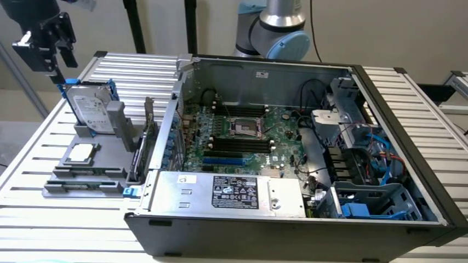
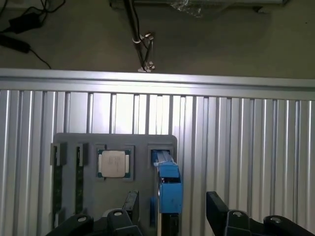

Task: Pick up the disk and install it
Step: 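Pick up the disk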

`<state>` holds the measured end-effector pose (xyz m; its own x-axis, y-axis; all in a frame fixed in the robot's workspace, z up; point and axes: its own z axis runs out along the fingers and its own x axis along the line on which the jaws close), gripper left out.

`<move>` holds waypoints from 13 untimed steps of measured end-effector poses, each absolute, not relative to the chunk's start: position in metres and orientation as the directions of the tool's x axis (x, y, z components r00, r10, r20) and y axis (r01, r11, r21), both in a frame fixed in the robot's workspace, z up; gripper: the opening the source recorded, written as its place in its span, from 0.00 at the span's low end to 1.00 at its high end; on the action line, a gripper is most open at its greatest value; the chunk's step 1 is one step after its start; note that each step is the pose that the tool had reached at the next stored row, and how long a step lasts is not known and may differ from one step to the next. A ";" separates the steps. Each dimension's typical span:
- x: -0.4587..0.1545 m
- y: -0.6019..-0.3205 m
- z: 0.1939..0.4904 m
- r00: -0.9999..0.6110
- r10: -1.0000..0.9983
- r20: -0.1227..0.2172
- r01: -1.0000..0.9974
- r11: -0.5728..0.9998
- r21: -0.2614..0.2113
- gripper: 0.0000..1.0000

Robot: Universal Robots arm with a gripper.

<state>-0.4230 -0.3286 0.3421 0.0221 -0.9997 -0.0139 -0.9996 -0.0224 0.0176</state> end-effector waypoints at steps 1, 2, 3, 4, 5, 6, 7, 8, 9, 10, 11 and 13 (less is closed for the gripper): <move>-0.423 -0.329 0.340 0.022 -1.000 -0.014 -1.000 -0.022 0.018 0.65; -0.423 -0.329 0.338 0.022 -1.000 -0.014 -1.000 -0.022 0.018 0.65; -0.423 -0.329 0.337 0.022 -1.000 -0.014 -1.000 -0.022 0.017 0.65; -0.423 -0.329 0.335 0.022 -1.000 -0.014 -1.000 -0.022 0.018 0.65; -0.423 -0.329 0.333 0.022 -1.000 -0.014 -1.000 -0.022 0.018 0.65; -0.423 -0.329 0.331 0.022 -1.000 -0.014 -1.000 -0.022 0.018 0.65; -0.423 -0.329 0.330 0.022 -1.000 -0.014 -1.000 -0.022 0.018 0.65; -0.423 -0.329 0.328 0.022 -1.000 -0.014 -1.000 -0.022 0.017 0.65; -0.423 -0.329 0.326 0.022 -1.000 -0.014 -1.000 -0.022 0.017 0.65; -0.423 -0.329 0.324 0.022 -1.000 -0.014 -1.000 -0.022 0.018 0.65; -0.423 -0.329 0.322 0.022 -1.000 -0.014 -1.000 -0.022 0.018 0.65; -0.423 -0.329 0.318 0.022 -1.000 -0.014 -1.000 -0.022 0.018 0.65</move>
